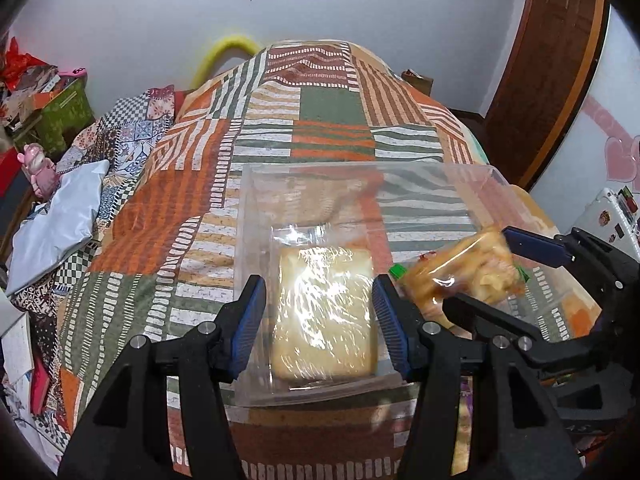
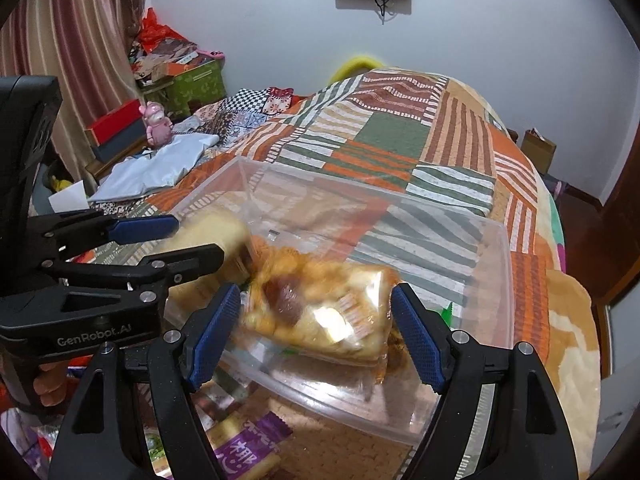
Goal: Organize snacks
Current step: 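Lower both held packs into the clear box and open both grippers, then grasp the large red printed bag with the left gripper while the right grasps the red chip bag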
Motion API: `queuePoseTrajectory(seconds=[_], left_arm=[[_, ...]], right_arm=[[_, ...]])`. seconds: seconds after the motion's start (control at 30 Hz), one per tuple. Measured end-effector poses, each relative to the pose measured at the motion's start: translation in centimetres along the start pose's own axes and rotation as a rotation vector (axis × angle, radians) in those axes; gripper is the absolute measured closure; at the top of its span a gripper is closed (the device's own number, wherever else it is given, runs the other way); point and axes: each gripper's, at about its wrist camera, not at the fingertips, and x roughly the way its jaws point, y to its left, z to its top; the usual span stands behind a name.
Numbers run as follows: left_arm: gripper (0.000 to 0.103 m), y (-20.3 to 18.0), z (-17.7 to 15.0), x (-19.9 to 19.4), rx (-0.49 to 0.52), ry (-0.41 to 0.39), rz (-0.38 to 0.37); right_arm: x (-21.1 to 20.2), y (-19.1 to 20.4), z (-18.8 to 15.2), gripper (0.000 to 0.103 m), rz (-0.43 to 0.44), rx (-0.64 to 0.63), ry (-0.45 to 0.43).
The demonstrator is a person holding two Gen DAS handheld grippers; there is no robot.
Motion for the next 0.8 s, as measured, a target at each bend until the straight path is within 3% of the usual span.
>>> queuePoseTrajectory(seconds=[0.23, 0.5, 0.8], left_arm=[[0.048, -0.3, -0.2, -0.5, 0.013, 0.000, -0.003], [0.048, -0.3, -0.8, -3.7, 0.017, -0.031, -0.023], [0.041, 0.7, -4.1, -7.4, 0.011, -0.027, -0.014]], right_arm=[[-0.5, 0.1, -0.2, 0.027, 0.006, -0.012, -0.002], [-3.4, -0.3, -0.8, 0.027, 0.008, 0.023, -0.045], [-8.0, -0.7, -2.9, 0.027, 0.018, 0.075, -0.109]])
